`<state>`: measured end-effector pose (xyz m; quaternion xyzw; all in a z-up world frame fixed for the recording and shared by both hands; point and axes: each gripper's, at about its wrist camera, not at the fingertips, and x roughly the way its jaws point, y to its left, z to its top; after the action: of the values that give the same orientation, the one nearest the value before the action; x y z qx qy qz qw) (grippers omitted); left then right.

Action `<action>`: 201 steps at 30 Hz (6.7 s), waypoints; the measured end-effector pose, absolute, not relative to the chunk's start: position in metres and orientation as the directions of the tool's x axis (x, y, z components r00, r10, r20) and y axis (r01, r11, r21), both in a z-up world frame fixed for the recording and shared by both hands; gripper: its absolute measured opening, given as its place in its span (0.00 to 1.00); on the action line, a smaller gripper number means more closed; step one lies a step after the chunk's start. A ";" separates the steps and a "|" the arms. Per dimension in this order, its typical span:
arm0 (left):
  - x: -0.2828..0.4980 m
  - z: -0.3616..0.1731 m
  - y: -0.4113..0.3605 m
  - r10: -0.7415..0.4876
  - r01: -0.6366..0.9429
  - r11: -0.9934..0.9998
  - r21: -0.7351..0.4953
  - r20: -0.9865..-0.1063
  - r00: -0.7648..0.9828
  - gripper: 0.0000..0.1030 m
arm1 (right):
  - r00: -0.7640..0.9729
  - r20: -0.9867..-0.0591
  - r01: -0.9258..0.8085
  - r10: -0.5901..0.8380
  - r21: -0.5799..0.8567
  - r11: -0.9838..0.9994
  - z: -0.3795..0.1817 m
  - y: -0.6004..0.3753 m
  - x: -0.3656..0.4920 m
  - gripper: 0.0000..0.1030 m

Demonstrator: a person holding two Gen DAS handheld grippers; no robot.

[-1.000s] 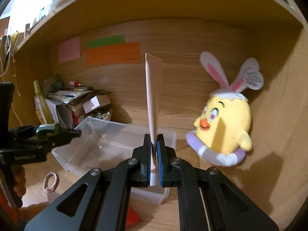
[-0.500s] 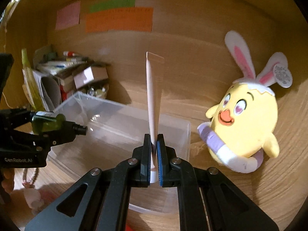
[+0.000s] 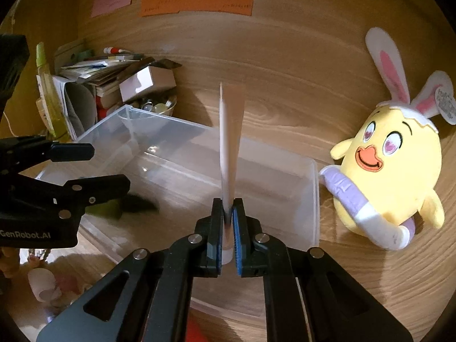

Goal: Organize objects
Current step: 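Open both tools to drop the tube and bottle into the box, then grasp the braided rope bracelet with the left tool, then grasp the red pouch with the right tool while the left tool holds the bracelet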

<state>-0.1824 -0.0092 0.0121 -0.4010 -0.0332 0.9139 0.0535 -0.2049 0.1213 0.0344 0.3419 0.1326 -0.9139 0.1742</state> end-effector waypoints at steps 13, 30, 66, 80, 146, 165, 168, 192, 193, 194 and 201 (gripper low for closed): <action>-0.170 0.030 -0.016 0.128 -0.061 -0.991 -0.120 -0.702 -0.700 0.90 | -0.721 -0.644 0.420 -0.258 -0.110 -0.901 0.051 0.126 -0.192 0.67; -0.114 0.057 -0.029 0.081 -0.042 -0.996 -0.074 -0.655 -0.752 0.96 | -0.752 -0.591 0.422 -0.291 -0.093 -0.902 0.074 0.146 -0.150 0.85; -0.042 -0.040 -0.076 0.052 0.096 -0.987 -0.130 -0.822 -0.568 0.98 | -0.646 -0.728 0.403 -0.229 -0.070 -0.913 0.008 0.191 -0.080 0.87; -0.044 -0.046 -0.073 0.038 0.108 -0.987 -0.123 -0.810 -0.585 0.92 | -0.593 -0.759 0.461 -0.268 -0.047 -0.886 -0.006 0.163 -0.103 0.87; -0.028 0.008 -0.072 0.070 0.018 -0.992 -0.122 -0.680 -0.730 0.18 | -0.442 -0.839 0.648 -0.317 -0.054 -0.760 -0.010 0.129 -0.152 0.82; -0.027 0.000 -0.079 0.057 0.026 -0.995 -0.101 -0.737 -0.674 0.25 | -0.438 -0.838 0.670 -0.325 -0.064 -0.740 -0.009 0.153 -0.122 0.83; -0.023 -0.016 -0.080 0.083 0.030 -0.991 -0.131 -0.771 -0.632 0.38 | -0.458 -0.845 0.700 -0.276 -0.151 -0.698 -0.017 0.144 -0.110 0.83; -0.039 -0.039 -0.055 0.070 0.013 -0.995 -0.099 -0.792 -0.607 0.15 | -0.454 -0.818 0.698 -0.353 -0.080 -0.711 -0.020 0.145 -0.133 0.71; -0.039 -0.038 -0.056 0.067 0.023 -0.995 -0.102 -0.791 -0.608 0.15 | -0.461 -0.814 0.700 -0.354 -0.089 -0.708 -0.020 0.144 -0.129 0.69; -0.039 -0.037 -0.056 0.065 0.027 -0.994 -0.103 -0.789 -0.611 0.15 | -0.471 -0.808 0.700 -0.354 -0.098 -0.708 -0.019 0.144 -0.126 0.67; -0.035 -0.017 -0.053 0.060 0.033 -0.993 -0.109 -0.748 -0.661 0.15 | -0.495 -0.782 0.674 -0.378 -0.071 -0.735 -0.012 0.151 -0.113 0.58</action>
<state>-0.0350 -0.0533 -0.0174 -0.4118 -0.0565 0.9095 0.0076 -0.1132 0.1514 -0.0121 0.3941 0.1876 -0.8440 0.3116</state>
